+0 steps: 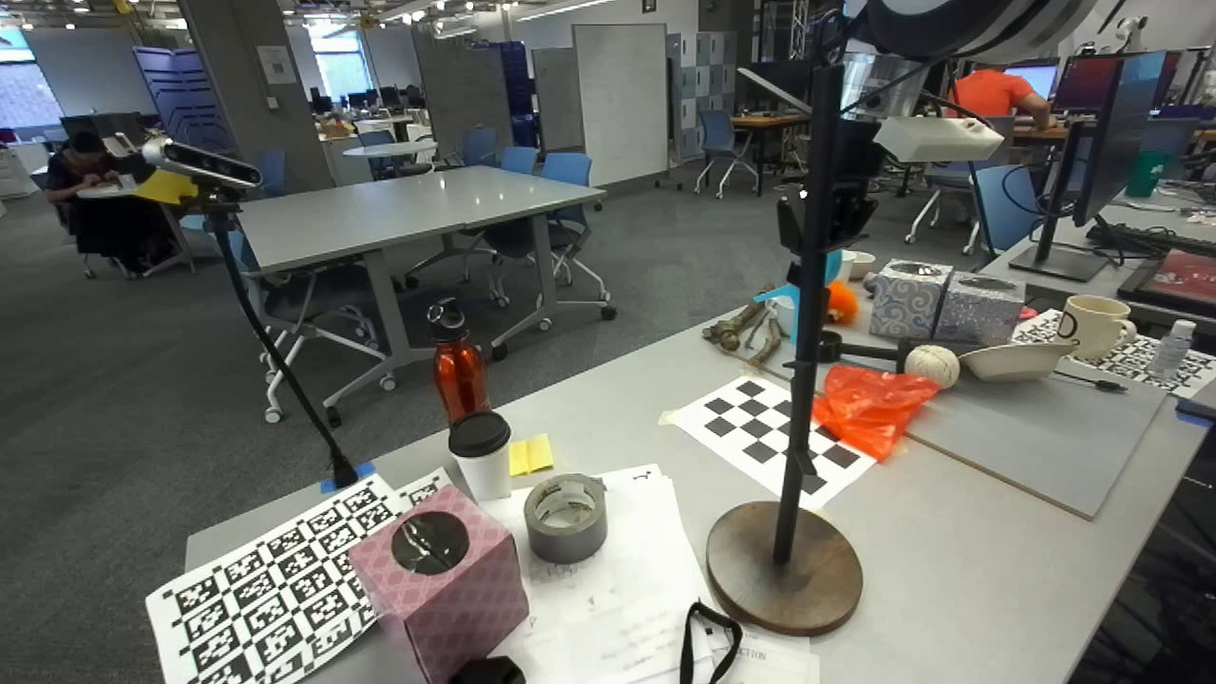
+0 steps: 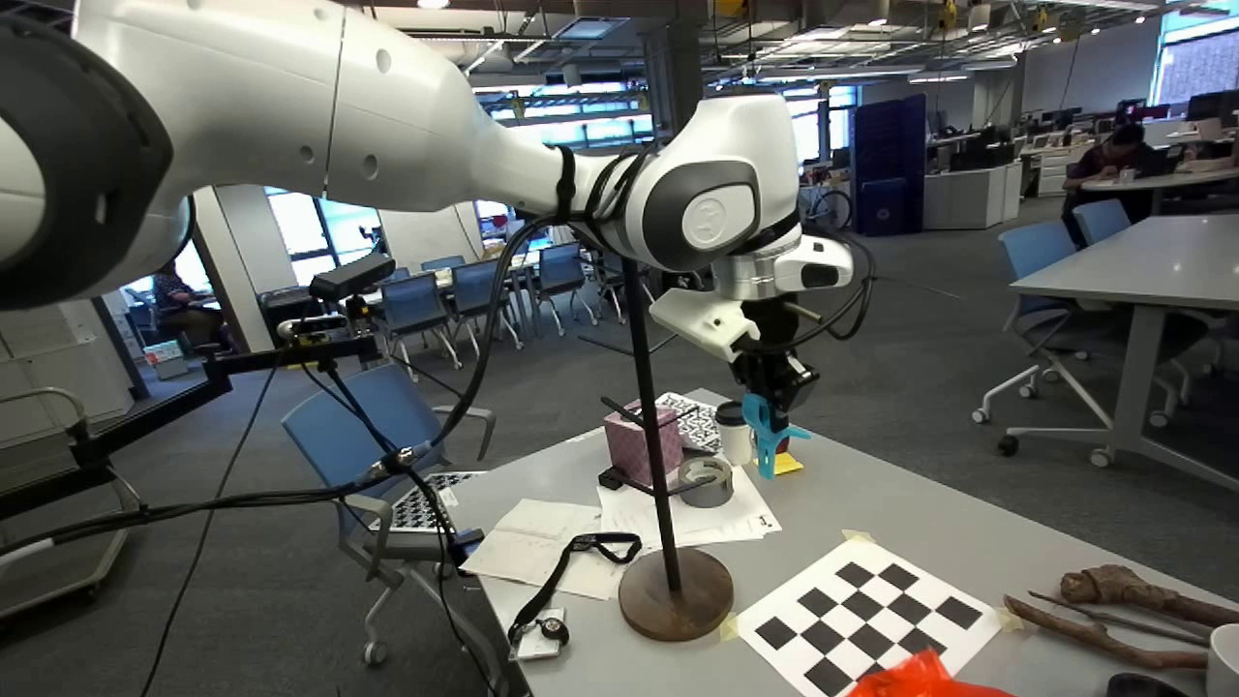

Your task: Hang the peg on the stand

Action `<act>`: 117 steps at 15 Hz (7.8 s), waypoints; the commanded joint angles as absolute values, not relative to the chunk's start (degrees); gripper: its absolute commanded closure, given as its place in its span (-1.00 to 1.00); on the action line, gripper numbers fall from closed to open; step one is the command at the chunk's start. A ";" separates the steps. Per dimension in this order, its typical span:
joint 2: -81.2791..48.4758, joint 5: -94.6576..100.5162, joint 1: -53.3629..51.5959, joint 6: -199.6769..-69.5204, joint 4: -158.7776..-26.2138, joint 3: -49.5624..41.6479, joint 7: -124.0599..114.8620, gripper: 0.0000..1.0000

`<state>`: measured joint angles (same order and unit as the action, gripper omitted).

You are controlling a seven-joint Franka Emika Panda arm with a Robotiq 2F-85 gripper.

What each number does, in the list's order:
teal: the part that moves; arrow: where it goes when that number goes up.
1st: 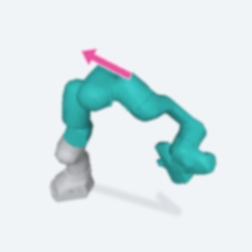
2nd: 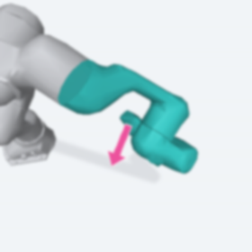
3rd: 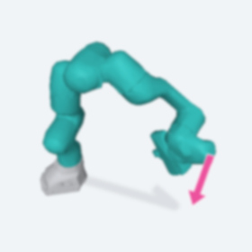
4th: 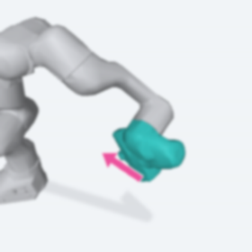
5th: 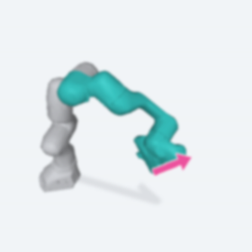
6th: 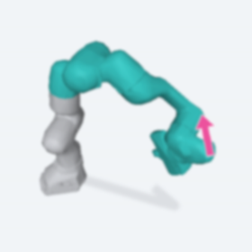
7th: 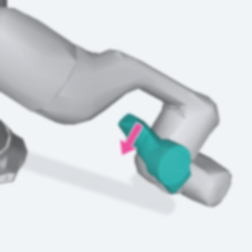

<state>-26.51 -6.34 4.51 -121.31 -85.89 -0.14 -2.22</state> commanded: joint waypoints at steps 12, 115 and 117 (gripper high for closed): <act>-25.35 1.91 0.65 -115.06 -84.83 -1.88 -6.85 0.87; -23.65 -4.36 -1.62 -117.78 -89.48 -1.94 -17.92 0.87; -23.49 -4.27 -1.75 -117.82 -89.76 -1.88 -17.92 0.87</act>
